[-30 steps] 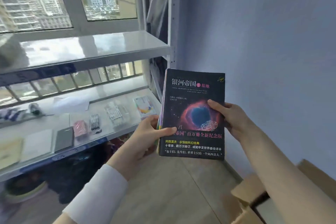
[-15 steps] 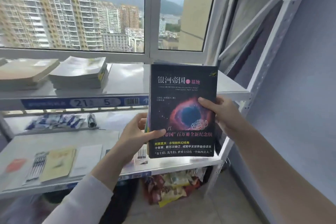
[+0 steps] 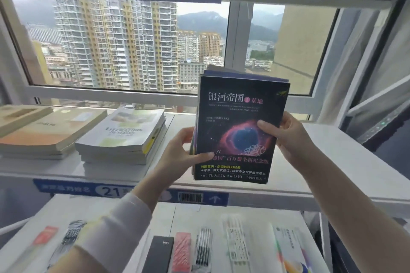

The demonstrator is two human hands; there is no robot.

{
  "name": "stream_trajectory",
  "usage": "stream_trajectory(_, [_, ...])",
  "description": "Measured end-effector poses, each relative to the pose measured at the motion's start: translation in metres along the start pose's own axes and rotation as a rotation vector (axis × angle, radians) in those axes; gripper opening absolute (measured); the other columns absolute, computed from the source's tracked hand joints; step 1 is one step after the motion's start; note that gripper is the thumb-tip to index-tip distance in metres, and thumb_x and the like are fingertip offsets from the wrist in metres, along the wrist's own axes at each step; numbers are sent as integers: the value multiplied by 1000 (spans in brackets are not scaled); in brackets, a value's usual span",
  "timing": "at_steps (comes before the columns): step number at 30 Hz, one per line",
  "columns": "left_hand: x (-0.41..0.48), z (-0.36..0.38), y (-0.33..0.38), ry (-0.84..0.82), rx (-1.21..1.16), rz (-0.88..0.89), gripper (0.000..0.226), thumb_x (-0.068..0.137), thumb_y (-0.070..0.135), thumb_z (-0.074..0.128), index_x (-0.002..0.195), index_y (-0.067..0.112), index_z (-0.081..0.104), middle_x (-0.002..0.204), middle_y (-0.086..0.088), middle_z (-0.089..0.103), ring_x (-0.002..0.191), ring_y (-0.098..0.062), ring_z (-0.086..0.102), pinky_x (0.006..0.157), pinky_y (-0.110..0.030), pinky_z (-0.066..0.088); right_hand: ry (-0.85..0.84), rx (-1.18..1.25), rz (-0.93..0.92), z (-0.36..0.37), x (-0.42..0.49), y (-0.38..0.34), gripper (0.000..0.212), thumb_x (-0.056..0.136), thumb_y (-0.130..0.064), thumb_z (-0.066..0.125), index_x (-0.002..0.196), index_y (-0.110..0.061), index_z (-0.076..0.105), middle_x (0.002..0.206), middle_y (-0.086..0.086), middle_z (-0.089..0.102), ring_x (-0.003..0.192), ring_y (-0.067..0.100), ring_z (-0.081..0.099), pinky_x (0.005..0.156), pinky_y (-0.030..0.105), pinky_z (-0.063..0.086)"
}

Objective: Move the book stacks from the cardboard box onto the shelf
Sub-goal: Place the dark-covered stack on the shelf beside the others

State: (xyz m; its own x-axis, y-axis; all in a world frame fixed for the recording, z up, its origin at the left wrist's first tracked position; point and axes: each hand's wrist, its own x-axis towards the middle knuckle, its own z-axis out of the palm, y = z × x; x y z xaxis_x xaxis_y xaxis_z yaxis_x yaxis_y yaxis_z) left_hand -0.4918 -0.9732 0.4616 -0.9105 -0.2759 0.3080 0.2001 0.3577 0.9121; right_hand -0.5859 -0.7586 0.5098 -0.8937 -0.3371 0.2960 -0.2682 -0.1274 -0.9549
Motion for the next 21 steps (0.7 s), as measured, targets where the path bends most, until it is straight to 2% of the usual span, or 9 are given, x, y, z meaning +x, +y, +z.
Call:
stream_trajectory(3, [27, -11, -22, 29, 40, -25, 58, 69, 13, 81, 120, 9, 54, 111, 3, 61, 113, -17, 55, 97, -41, 50, -22, -9, -7, 11, 31, 21, 51, 55, -28, 77, 102, -23, 58, 111, -1, 67, 113, 26, 59, 94, 44, 49])
stream_trajectory(6, [39, -18, -48, 22, 97, -57, 62, 68, 17, 82, 122, 12, 53, 117, 1, 61, 115, -17, 54, 99, -47, 48, -58, -62, -8, 21, 44, 48, 56, 59, -28, 80, 110, -22, 57, 114, -1, 66, 114, 25, 58, 94, 44, 50])
stream_trajectory(8, [40, -20, -62, -10, 123, -90, 61, 69, 18, 82, 123, 14, 52, 115, 4, 60, 115, -17, 55, 100, -46, 46, -76, -108, -4, 27, 45, 60, 54, 63, -30, 80, 110, -25, 55, 113, -4, 66, 109, 18, 61, 86, 35, 54])
stream_trajectory(10, [42, -20, -69, -62, 110, -113, 62, 70, 15, 81, 124, 15, 50, 112, 11, 58, 118, -16, 54, 101, -44, 46, -99, -123, -12, 30, 45, 65, 53, 62, -27, 82, 107, -29, 52, 106, -8, 66, 97, 9, 65, 72, 22, 56])
stream_trajectory(11, [43, -21, -70, -85, 88, -121, 63, 70, 14, 81, 124, 17, 49, 112, 14, 56, 120, -15, 52, 101, -44, 47, -111, -133, -12, 30, 46, 66, 54, 61, -25, 81, 106, -30, 52, 105, -8, 66, 95, 8, 66, 70, 20, 55])
stream_trajectory(15, [47, -20, -73, -99, 26, -122, 60, 70, 11, 80, 120, 22, 47, 111, 19, 54, 119, -12, 51, 101, -41, 47, -76, -181, 27, 27, 47, 76, 46, 59, -29, 73, 101, -32, 53, 105, -6, 66, 101, 16, 62, 80, 30, 53])
stream_trajectory(19, [52, -22, -76, -53, 4, -109, 51, 69, 14, 81, 109, 27, 53, 109, 12, 61, 111, -17, 56, 93, -37, 51, -10, -140, 32, 32, 47, 77, 40, 61, -25, 81, 94, -27, 58, 95, -6, 67, 92, 14, 63, 70, 25, 51])
stream_trajectory(21, [57, -27, -71, -56, 3, -127, 44, 68, 18, 81, 106, 25, 59, 106, 7, 66, 105, -17, 60, 88, -32, 51, 3, -112, 49, 35, 54, 69, 26, 69, -18, 75, 91, -20, 61, 89, -3, 69, 81, 14, 65, 64, 22, 53])
